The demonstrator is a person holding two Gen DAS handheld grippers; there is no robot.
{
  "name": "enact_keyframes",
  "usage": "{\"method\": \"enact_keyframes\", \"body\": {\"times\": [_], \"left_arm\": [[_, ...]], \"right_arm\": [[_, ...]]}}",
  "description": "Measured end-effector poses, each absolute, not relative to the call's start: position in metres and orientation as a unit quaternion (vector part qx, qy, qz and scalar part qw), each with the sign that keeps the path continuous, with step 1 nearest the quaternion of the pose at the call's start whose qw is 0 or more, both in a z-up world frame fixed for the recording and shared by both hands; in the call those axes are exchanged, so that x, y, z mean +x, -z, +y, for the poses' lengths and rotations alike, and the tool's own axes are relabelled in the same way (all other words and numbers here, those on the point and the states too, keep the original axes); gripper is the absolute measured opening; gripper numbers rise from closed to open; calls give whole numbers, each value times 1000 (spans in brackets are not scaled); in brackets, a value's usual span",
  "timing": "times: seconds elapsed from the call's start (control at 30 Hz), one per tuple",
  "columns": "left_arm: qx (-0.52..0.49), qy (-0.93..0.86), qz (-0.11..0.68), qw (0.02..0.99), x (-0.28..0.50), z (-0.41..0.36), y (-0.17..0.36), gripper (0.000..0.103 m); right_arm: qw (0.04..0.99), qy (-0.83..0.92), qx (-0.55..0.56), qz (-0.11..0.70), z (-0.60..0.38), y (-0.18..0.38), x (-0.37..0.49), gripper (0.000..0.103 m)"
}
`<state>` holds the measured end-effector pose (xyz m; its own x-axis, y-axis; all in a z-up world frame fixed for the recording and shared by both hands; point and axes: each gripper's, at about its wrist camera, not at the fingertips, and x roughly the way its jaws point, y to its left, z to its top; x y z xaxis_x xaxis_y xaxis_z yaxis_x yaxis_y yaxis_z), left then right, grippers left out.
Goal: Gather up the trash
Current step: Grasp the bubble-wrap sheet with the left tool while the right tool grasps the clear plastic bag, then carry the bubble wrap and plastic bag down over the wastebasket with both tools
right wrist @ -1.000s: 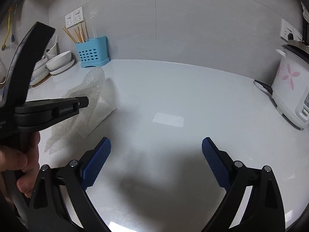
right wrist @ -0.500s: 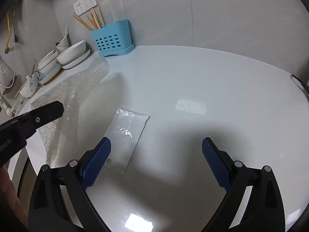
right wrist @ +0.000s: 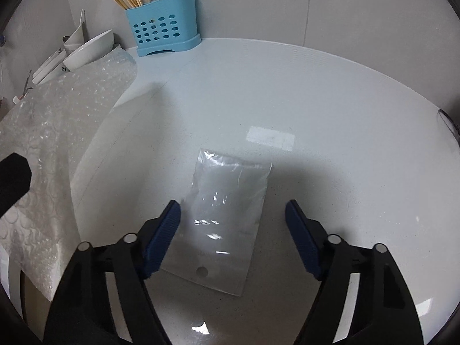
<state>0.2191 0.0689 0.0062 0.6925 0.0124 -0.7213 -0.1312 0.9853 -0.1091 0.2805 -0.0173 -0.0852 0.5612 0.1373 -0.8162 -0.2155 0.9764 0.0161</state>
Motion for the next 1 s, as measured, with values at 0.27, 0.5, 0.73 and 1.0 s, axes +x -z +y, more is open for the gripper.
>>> {"method": "enact_keyframes", "body": {"times": [0.27, 0.5, 0.73, 1.0], "left_arm": [[-77, -40, 391, 916, 217, 68, -6, 5], [-73, -38, 389, 917, 215, 62, -7, 5], [-65, -39, 381, 922, 205, 58, -16, 5], [-52, -35, 365, 929, 186, 45, -40, 5]], "right_arm": [[884, -96, -33, 457, -28, 79, 278, 21], [894, -80, -38, 438, -47, 65, 266, 7], [904, -80, -37, 419, -62, 50, 254, 4], [914, -86, -32, 394, -80, 24, 236, 4]]}}
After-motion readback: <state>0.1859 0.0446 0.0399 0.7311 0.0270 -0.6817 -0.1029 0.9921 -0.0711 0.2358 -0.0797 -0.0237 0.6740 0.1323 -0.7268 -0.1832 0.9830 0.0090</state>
